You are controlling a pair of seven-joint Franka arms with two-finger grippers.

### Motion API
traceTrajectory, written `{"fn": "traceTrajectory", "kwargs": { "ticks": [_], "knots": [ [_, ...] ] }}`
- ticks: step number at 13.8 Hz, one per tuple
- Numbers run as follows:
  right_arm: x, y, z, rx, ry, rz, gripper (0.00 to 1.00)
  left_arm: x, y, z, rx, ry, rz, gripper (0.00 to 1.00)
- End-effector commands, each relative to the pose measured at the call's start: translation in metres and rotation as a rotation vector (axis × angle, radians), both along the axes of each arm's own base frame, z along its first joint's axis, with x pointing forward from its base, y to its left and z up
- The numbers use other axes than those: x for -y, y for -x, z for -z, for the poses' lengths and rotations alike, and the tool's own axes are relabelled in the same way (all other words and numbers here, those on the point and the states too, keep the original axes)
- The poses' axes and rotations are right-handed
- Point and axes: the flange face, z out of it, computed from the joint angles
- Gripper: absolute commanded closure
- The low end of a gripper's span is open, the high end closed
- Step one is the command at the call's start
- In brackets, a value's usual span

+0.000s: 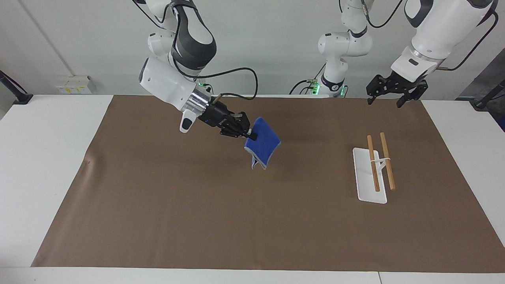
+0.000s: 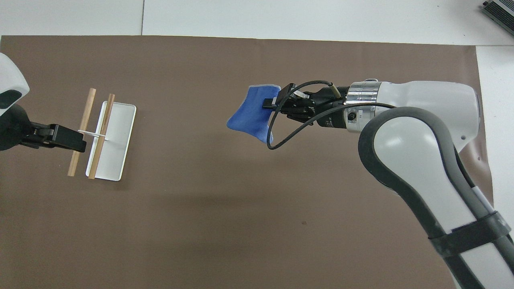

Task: Right arm passes towel to left arm to hang
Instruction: 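Carry the towel toward center while the left gripper reaches toward it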

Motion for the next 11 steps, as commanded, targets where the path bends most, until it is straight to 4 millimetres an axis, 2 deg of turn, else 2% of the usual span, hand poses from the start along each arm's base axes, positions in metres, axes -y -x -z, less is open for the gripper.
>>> {"fn": "traceTrajectory", "kwargs": {
  "ticks": [1, 3, 4, 6, 9, 11],
  "knots": [
    [-0.026, 0.009, -0.01, -0.009, -0.152, 0.079, 1.0, 0.015, 0.015, 0.012, 0.035, 0.089, -0.158, 0.0],
    [-0.043, 0.018, -0.013, -0.027, -0.213, 0.112, 1.0, 0.036, 0.016, 0.017, 0.048, 0.159, -0.291, 0.0],
    [-0.047, 0.023, -0.007, -0.05, -0.227, 0.116, 1.0, 0.045, 0.016, 0.017, 0.048, 0.195, -0.358, 0.0],
    [-0.049, 0.037, 0.005, -0.07, -0.269, 0.126, 1.0, 0.061, 0.013, 0.012, 0.042, 0.276, -0.524, 0.0],
    [-0.047, 0.04, 0.011, -0.069, -0.322, 0.147, 1.0, 0.103, 0.014, 0.01, 0.056, 0.36, -0.724, 0.0],
    [-0.047, 0.04, 0.011, -0.067, -0.321, 0.148, 1.0, 0.131, 0.022, 0.013, 0.046, 0.403, -0.872, 0.0]
  ]
}}
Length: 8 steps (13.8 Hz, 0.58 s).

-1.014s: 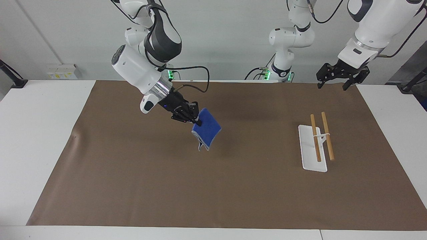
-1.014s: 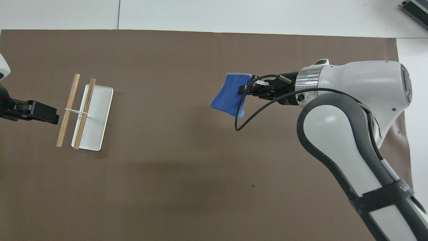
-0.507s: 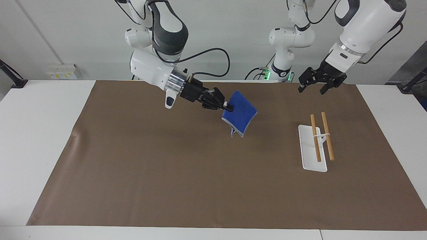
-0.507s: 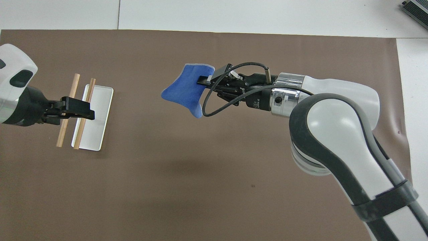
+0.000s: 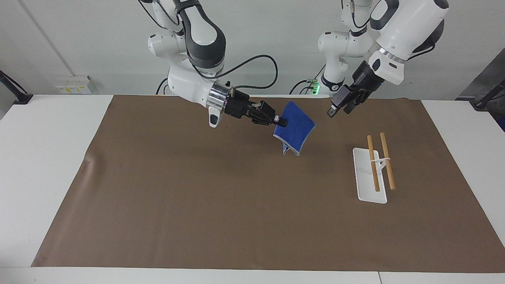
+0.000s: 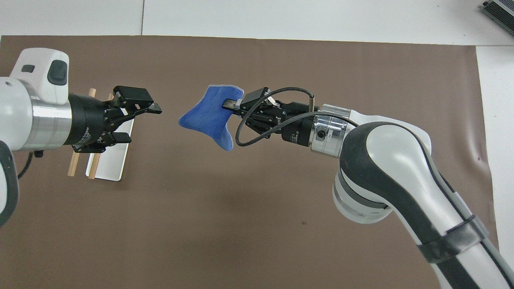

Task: Right arm passes towel to left arm to hang
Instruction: 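Carry the towel toward center while the left gripper reaches toward it, then grasp the towel with the left gripper and open the right gripper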

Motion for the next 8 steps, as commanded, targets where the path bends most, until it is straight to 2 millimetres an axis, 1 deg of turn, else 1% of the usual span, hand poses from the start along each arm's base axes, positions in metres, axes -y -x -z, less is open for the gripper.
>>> {"fn": "traceTrajectory", "kwargs": {
  "ticks": [1, 2, 3, 5, 7, 8],
  "knots": [
    [0.006, 0.009, -0.004, 0.018, -0.008, 0.018, 1.0, 0.023, 0.018, 0.005, -0.022, 0.086, -0.208, 0.0],
    [0.006, 0.009, -0.004, 0.018, -0.007, 0.019, 1.0, 0.027, 0.02, 0.01, -0.028, 0.108, -0.268, 0.0],
    [0.006, 0.009, -0.003, 0.017, -0.006, 0.021, 1.0, 0.036, 0.027, 0.015, -0.031, 0.126, -0.306, 0.0],
    [0.007, 0.009, -0.004, 0.019, -0.006, 0.02, 1.0, 0.049, 0.033, 0.021, -0.042, 0.18, -0.414, 0.0],
    [0.006, 0.009, -0.004, 0.019, -0.006, 0.02, 1.0, 0.067, 0.041, 0.024, -0.056, 0.221, -0.473, 0.0],
    [0.006, 0.009, -0.004, 0.021, -0.006, 0.02, 1.0, 0.071, 0.042, 0.024, -0.06, 0.248, -0.518, 0.0]
  ]
}}
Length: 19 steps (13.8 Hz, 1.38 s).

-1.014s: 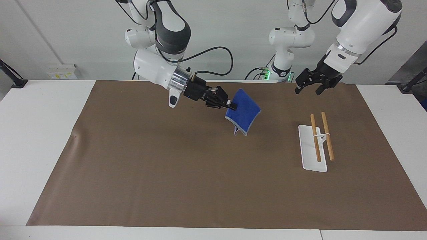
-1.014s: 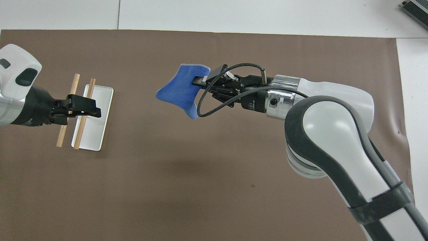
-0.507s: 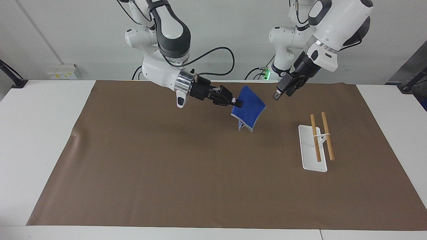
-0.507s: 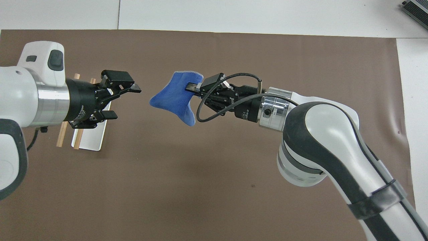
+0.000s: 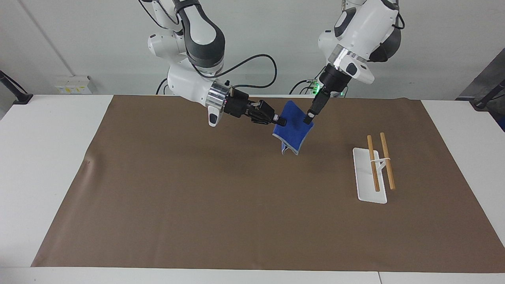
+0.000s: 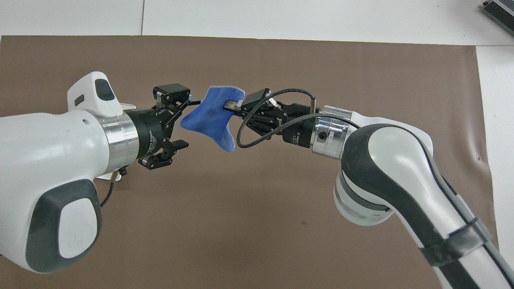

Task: Right arm passes towel to left arm to hang
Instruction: 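Grasp the towel with the left gripper and open the right gripper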

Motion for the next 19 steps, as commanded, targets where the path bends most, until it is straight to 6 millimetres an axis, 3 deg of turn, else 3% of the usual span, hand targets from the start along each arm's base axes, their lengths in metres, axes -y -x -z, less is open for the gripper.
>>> {"fn": "traceTrajectory", "kwargs": {
  "ticks": [1, 10, 13, 15, 16, 17, 19],
  "knots": [
    [0.005, 0.007, -0.002, 0.019, -0.006, 0.018, 1.0, 0.003, 0.013, 0.003, -0.01, 0.087, -0.139, 0.0],
    [0.005, 0.006, -0.003, 0.028, -0.025, 0.023, 1.0, 0.007, 0.003, 0.022, 0.046, 0.136, -0.222, 0.0],
    [0.005, 0.007, -0.004, 0.029, -0.027, 0.023, 1.0, 0.007, 0.0, 0.021, 0.063, 0.146, -0.232, 0.32],
    [0.005, 0.007, -0.004, 0.029, -0.027, 0.023, 1.0, 0.007, 0.0, 0.022, 0.049, 0.154, -0.251, 0.66],
    [0.005, 0.007, -0.004, 0.029, -0.027, 0.023, 1.0, 0.007, 0.0, 0.022, 0.049, 0.154, -0.251, 0.88],
    [0.005, 0.007, -0.005, 0.03, -0.027, 0.024, 1.0, 0.006, -0.001, 0.022, 0.049, 0.154, -0.253, 1.0],
    [0.005, 0.006, -0.006, 0.029, -0.033, 0.028, 1.0, 0.007, -0.002, 0.02, 0.055, 0.156, -0.252, 1.0]
  ]
}}
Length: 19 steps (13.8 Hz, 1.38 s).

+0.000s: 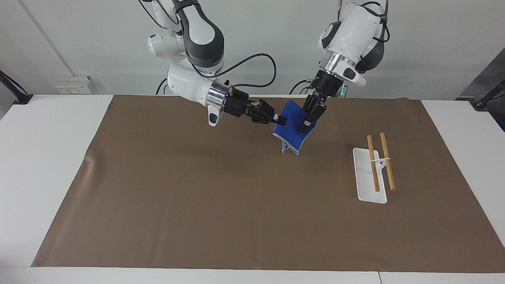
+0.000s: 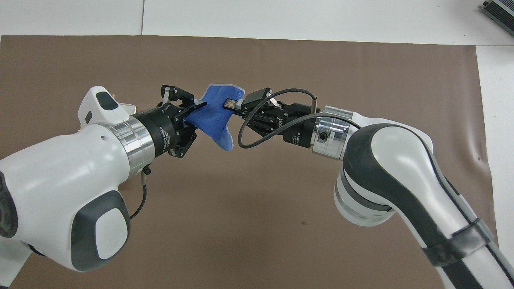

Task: Right arm passes towel to left arm to hang
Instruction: 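Grasp the towel with the left gripper and open the right gripper, then carry the towel to the rack while the right gripper withdraws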

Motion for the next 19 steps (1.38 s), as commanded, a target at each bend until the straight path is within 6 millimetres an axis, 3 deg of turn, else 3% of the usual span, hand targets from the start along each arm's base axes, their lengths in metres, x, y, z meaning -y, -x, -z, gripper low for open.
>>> {"fn": "traceTrajectory", "kwargs": {
  "ticks": [1, 5, 6, 7, 8, 11, 15, 17, 19],
  "knots": [
    [0.004, 0.006, -0.004, 0.023, -0.015, 0.02, 1.0, 0.0, 0.0, -0.001, 0.011, 0.022, -0.015, 1.0],
    [0.005, 0.006, -0.007, 0.025, -0.017, 0.022, 1.0, -0.006, -0.006, -0.005, 0.023, 0.016, -0.023, 1.0],
    [0.006, 0.006, -0.006, 0.026, -0.013, 0.029, 0.73, -0.011, -0.009, -0.002, 0.02, 0.012, -0.032, 1.0],
    [0.009, 0.005, -0.007, 0.033, 0.004, 0.05, 0.17, -0.017, -0.012, -0.001, 0.019, 0.009, -0.042, 1.0],
    [0.013, 0.005, -0.01, 0.044, 0.028, 0.092, 0.0, -0.017, -0.013, -0.002, 0.024, 0.004, -0.041, 1.0],
    [0.007, 0.009, -0.012, 0.099, 0.135, 0.107, 0.0, -0.023, -0.016, -0.003, 0.053, -0.044, -0.034, 1.0],
    [0.024, -0.005, -0.01, 0.244, 0.391, 0.01, 0.0, -0.041, -0.024, 0.001, 0.094, -0.146, -0.032, 1.0],
    [0.046, -0.018, -0.005, 0.317, 0.555, -0.043, 0.0, -0.058, -0.03, 0.002, 0.095, -0.164, -0.058, 1.0],
    [0.086, -0.034, -0.003, 0.373, 0.734, -0.118, 0.0, -0.064, -0.031, 0.007, 0.087, -0.178, -0.064, 1.0]
  ]
}}
